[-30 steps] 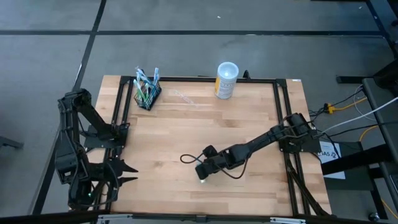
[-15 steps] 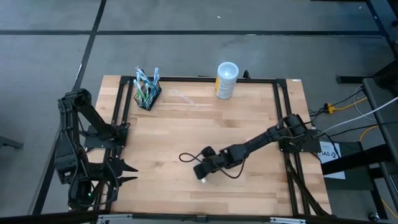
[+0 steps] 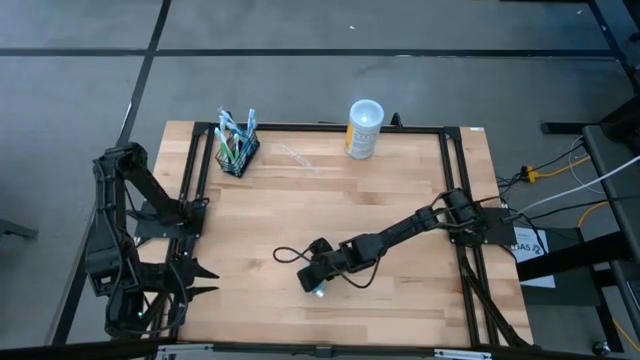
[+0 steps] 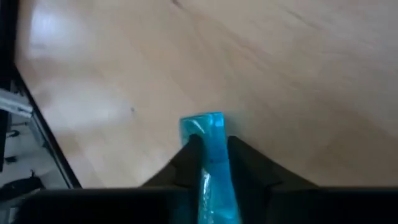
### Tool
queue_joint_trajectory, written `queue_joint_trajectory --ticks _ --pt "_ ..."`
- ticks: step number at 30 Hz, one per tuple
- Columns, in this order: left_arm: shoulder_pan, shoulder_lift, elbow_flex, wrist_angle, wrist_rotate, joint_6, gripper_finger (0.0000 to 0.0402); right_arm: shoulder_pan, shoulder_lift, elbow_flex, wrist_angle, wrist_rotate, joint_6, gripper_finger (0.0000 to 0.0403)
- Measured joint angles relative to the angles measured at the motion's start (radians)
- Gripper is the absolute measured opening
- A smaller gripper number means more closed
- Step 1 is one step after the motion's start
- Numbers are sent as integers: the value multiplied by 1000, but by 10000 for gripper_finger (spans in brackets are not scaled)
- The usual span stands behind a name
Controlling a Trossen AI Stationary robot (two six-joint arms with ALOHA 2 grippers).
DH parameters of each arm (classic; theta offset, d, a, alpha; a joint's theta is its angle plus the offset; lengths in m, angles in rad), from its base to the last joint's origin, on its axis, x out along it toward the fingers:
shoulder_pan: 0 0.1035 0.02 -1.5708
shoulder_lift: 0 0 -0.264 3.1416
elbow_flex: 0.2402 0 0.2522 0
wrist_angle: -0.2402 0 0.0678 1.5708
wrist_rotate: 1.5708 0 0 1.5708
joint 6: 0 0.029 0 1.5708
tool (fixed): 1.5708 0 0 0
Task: Pick & Place toothbrushing station
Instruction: Put the blue mouthwash bottle into the middle section of the black organizer
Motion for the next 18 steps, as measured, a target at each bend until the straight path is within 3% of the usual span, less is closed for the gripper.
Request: queue_joint_trajectory --ticks 4,12,18 --pt "-4 0 0 0 1 -6 102 2 0 8 -4 2 -37 16" --pt "-5 0 0 -2 -18 -14 102 4 5 10 59 125 -29 14" --pt "-5 0 0 -60 -47 -93 102 6 -6 97 169 315 -126 12"
